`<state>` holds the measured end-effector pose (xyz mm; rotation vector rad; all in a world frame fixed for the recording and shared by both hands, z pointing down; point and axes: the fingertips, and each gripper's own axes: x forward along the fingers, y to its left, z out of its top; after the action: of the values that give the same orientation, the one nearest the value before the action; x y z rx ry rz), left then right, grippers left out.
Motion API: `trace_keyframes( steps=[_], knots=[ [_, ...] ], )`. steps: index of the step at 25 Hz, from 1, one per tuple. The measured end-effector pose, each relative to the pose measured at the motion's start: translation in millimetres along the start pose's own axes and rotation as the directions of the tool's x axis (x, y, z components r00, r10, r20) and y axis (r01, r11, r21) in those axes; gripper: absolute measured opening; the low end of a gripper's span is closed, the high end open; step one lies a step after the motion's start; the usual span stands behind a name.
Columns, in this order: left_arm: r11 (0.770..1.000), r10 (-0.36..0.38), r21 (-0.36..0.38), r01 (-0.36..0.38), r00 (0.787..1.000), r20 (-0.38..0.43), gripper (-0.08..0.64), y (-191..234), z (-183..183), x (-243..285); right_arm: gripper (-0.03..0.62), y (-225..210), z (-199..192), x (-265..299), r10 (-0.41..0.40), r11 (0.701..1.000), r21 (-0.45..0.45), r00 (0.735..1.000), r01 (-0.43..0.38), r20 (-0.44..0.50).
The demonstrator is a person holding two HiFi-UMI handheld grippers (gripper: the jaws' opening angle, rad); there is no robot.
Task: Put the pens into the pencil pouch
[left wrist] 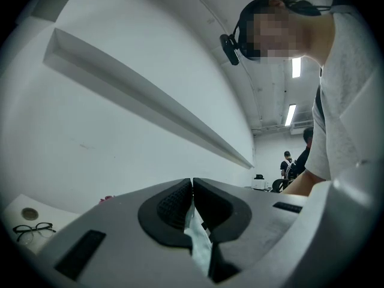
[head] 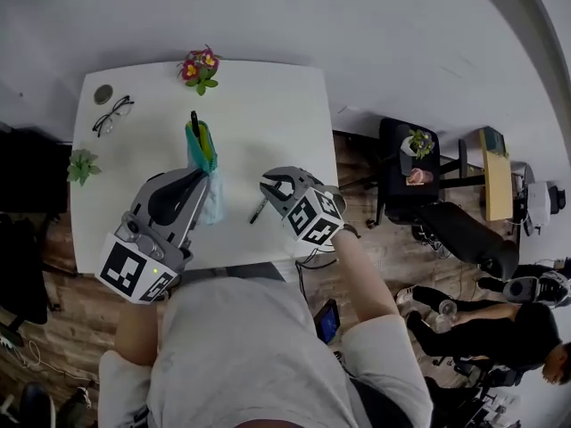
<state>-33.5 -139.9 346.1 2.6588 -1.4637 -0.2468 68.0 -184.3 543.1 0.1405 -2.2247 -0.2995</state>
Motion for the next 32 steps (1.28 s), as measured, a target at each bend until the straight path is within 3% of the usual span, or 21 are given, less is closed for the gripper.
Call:
trace_keyframes(
  steps=[3, 6, 12, 17, 25, 28, 30, 32],
  knots=[
    [1.000, 0.026, -0.001, -0.026, 1.000, -0.002, 0.034, 3, -3, 0, 0.061, 21, -17, 12, 0.093, 0.989, -0.109, 0.993, -0.101, -0.076],
    [0.999, 0.047, -0.003, -0.047, 0.999, -0.005, 0.034, 3, -7, 0, 0.061, 43, -32, 23, 0.176, 0.957, -0.206, 0.973, -0.205, -0.151],
    [0.997, 0.072, -0.006, -0.072, 0.997, -0.012, 0.034, 4, -13, 1, 0.061, 83, -59, 37, 0.301, 0.828, -0.386, 0.903, -0.407, -0.308],
    [0.996, 0.088, -0.009, -0.088, 0.996, -0.014, 0.034, 6, -16, 0, 0.065, 103, -72, 46, 0.349, 0.720, -0.466, 0.849, -0.514, -0.398],
    [0.995, 0.103, -0.004, -0.103, 0.994, -0.024, 0.034, 6, -19, -3, 0.072, 112, -76, 60, 0.373, 0.615, -0.517, 0.798, -0.595, -0.474],
    [0.995, 0.102, 0.000, -0.102, 0.994, -0.024, 0.034, 7, -18, -6, 0.057, 112, -75, 60, 0.386, 0.619, -0.504, 0.793, -0.602, -0.472],
    [0.995, 0.098, 0.003, -0.098, 0.995, -0.024, 0.034, 6, -17, -6, 0.055, 111, -71, 59, 0.390, 0.671, -0.475, 0.816, -0.570, -0.427],
    [0.996, 0.089, 0.006, -0.089, 0.996, -0.025, 0.034, 5, -15, -6, 0.055, 106, -63, 59, 0.386, 0.751, -0.416, 0.853, -0.512, -0.353]
  ],
)
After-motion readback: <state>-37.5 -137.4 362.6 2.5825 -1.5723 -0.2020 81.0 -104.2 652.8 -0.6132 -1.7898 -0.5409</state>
